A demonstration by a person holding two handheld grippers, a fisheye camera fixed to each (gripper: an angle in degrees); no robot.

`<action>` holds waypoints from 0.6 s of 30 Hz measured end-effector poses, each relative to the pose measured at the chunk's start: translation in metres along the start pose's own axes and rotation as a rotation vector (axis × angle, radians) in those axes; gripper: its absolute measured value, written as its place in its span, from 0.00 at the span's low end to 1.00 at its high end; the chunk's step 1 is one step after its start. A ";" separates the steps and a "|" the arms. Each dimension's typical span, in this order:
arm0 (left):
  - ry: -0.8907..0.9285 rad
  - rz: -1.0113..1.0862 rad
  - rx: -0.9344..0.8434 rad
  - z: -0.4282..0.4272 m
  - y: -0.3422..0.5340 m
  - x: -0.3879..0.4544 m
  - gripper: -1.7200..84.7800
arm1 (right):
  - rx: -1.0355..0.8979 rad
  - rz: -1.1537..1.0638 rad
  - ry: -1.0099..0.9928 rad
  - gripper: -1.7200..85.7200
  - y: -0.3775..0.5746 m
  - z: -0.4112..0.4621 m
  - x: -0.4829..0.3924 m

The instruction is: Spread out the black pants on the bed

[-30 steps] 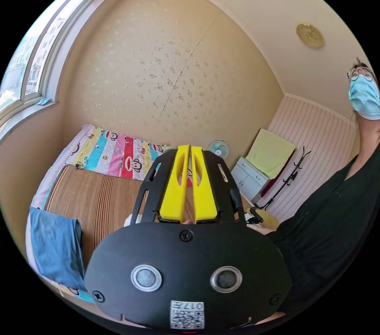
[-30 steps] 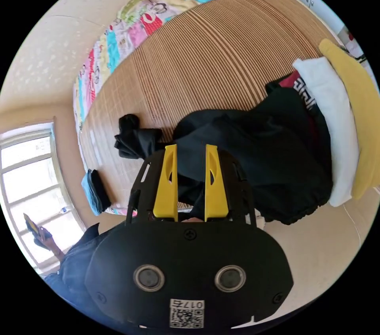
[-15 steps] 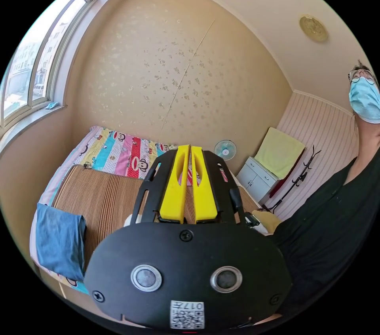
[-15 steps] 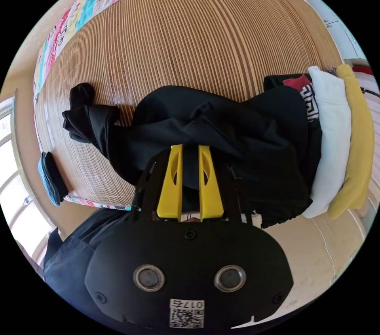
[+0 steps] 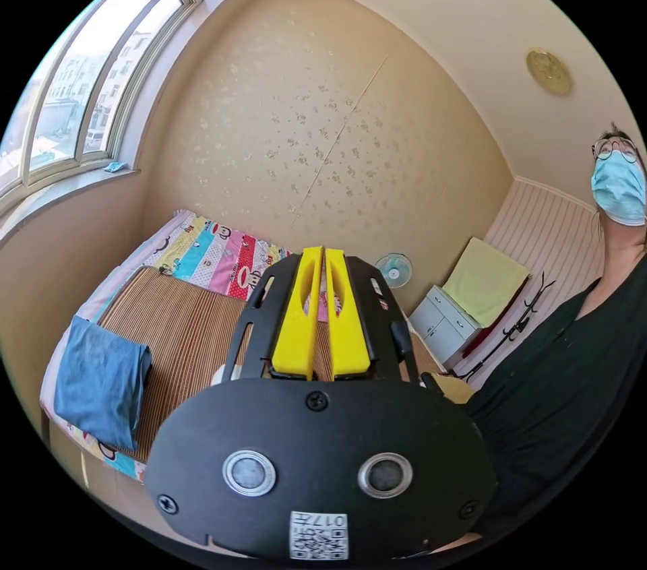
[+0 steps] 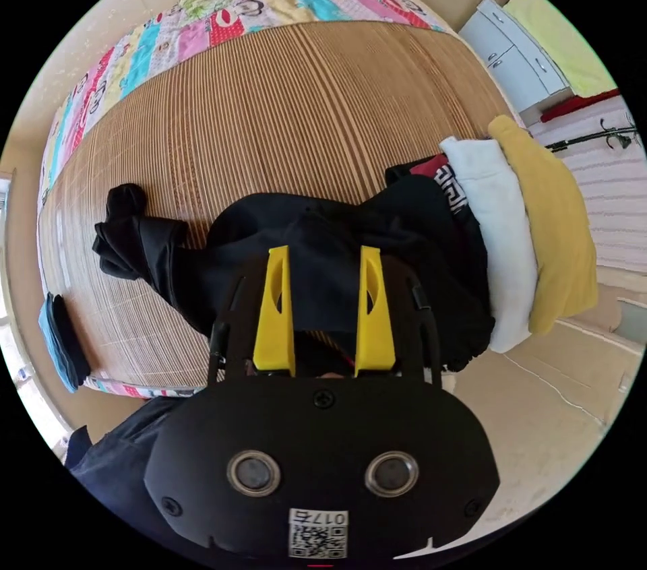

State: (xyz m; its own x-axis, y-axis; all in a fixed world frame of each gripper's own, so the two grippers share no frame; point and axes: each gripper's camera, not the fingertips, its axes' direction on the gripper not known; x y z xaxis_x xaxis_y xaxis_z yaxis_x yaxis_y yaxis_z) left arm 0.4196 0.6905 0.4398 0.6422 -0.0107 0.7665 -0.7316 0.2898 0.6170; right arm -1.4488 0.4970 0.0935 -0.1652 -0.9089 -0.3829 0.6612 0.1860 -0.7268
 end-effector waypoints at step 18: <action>0.000 -0.004 0.003 0.006 0.003 -0.017 0.01 | 0.312 0.025 -0.350 0.06 0.111 -0.095 0.049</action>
State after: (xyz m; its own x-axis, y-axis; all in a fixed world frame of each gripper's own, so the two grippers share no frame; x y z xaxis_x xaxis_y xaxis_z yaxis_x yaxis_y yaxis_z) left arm 0.4058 0.6862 0.4297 0.6456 -0.0116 0.7636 -0.7295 0.2867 0.6211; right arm -1.4536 0.5089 -0.0601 0.0753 -0.9868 -0.1435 0.8594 0.1372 -0.4926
